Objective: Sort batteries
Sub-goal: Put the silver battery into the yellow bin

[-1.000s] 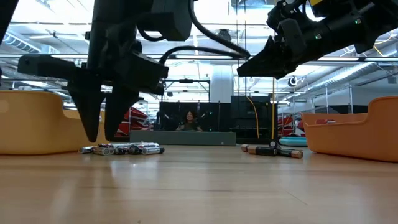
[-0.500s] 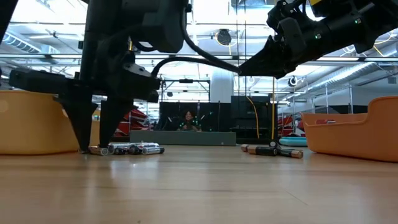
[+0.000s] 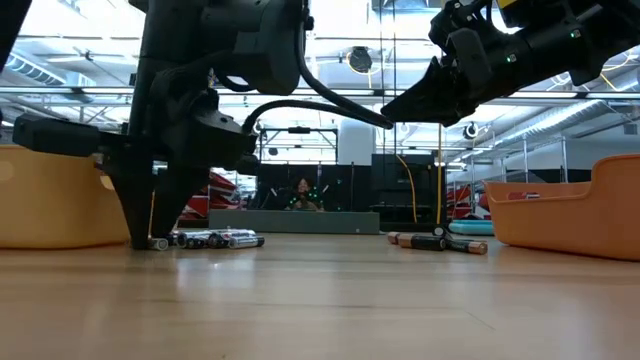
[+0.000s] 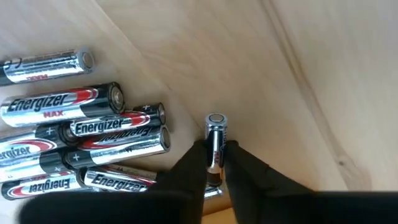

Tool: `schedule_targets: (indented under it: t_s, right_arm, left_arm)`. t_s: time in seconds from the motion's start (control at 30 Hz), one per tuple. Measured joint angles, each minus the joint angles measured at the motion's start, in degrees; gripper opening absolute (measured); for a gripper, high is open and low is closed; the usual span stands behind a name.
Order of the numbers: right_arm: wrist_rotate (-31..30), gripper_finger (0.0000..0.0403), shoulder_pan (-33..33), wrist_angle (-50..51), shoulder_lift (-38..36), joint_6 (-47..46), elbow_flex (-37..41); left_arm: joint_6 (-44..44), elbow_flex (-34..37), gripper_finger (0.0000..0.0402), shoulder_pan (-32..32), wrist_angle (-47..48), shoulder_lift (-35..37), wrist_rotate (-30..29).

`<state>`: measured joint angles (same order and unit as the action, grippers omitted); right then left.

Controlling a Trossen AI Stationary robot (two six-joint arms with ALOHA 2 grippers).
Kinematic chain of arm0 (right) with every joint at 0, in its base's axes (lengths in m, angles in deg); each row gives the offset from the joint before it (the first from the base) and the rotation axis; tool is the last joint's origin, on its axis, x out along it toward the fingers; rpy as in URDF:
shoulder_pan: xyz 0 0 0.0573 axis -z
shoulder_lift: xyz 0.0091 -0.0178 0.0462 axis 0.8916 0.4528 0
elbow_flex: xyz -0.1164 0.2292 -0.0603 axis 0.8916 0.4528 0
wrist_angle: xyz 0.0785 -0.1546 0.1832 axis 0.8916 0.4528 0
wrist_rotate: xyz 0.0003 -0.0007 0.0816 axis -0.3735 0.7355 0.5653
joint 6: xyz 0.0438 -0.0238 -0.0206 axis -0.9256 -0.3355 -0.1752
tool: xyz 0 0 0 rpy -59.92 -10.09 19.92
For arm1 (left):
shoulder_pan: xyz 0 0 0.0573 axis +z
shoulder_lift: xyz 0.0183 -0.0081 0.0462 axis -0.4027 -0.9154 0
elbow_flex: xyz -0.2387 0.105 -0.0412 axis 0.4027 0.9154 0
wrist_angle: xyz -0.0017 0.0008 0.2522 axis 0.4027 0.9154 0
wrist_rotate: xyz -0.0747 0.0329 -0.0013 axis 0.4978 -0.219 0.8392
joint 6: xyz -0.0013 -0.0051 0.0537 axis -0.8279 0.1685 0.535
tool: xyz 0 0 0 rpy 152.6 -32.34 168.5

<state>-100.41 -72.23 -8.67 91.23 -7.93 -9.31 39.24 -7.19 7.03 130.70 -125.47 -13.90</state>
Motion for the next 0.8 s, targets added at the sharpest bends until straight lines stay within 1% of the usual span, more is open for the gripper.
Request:
schedule_targets:
  t_s: [0.07, 0.1, 0.3, 0.5, 0.8]
  right_arm:
    - [0.0, 0.0098, 0.0, 0.18, 0.0, 0.01, 0.0]
    - [0.0, 0.0098, 0.01, 0.32, 0.0, 0.01, 0.0]
    - [-0.01, 0.0098, 0.0, 0.97, 0.0, 0.06, 0.0]
    - [-0.09, 0.0098, 0.01, 1.1, 0.0, 0.08, 0.0]
    - [-0.24, 0.0098, 0.01, 1.27, 0.0, -0.62, 0.0]
  left_arm:
    - [0.09, 0.0, 0.0022, 0.01, -0.11, 0.0, -0.31]
    - [0.03, 0.03, 0.002, 0.0, -0.21, 0.04, -0.56]
    - [-0.53, -0.64, 0.002, -0.26, 0.08, 0.31, -1.11]
    - [-4.44, -3.18, 0.002, -0.23, 1.83, 0.93, -1.47]
    - [-10.52, -3.28, 0.002, -0.56, 5.51, 4.16, -1.51]
